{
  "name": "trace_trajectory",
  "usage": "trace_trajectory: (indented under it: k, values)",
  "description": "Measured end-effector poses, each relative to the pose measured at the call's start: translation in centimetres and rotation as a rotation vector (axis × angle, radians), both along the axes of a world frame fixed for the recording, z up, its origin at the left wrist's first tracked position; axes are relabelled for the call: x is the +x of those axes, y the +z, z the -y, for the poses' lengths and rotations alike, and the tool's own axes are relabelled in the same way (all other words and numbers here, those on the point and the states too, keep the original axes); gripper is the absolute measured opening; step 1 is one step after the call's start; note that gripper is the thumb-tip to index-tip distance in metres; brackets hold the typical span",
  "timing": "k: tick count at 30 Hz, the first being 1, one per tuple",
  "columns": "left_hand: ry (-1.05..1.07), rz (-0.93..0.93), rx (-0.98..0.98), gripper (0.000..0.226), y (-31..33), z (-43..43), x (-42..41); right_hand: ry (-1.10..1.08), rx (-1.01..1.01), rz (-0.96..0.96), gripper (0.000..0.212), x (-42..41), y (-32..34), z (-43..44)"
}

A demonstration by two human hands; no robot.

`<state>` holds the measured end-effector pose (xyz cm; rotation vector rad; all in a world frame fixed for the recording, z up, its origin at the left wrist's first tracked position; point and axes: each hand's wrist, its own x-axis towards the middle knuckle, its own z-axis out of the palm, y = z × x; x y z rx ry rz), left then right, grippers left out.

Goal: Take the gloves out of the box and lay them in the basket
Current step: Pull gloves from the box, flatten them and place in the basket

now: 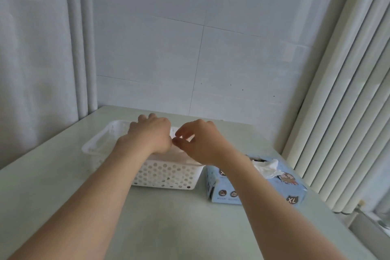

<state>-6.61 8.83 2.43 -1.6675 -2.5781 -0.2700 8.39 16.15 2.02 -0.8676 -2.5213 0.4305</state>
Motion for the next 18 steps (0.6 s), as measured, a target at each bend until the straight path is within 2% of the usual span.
trace_trajectory:
  k: [3, 7, 9, 12, 16, 18]
  values:
    - [-0.13, -0.108, 0.262, 0.019, 0.6, 0.0, 3.4, -0.051, 0.022, -0.32, 0.018, 2.4, -0.8, 0.4]
    - [-0.239, -0.283, 0.465, 0.017, -0.7, -0.7, 7.5, -0.233, 0.035, -0.571, 0.026, 7.4, -1.8, -0.2]
    - [-0.346, -0.301, 0.517, 0.022, -1.9, -1.0, 9.9, -0.32, 0.059, -0.579, 0.031, 9.8, -2.4, -0.8]
    - [-0.499, -0.263, 0.56, 0.027, -3.7, -1.4, 13.1, -0.424, 0.09, -0.489, 0.033, 13.2, -3.5, -1.8]
    - [-0.641, -0.458, 0.376, 0.023, -6.2, -1.7, 15.7, -0.493, 0.07, -0.391, 0.03, 15.9, -5.0, -2.6]
    - [-0.638, -0.519, 0.343, 0.037, -7.3, -1.9, 15.8, -0.484, 0.041, -0.372, 0.033, 16.5, -5.6, -2.7]
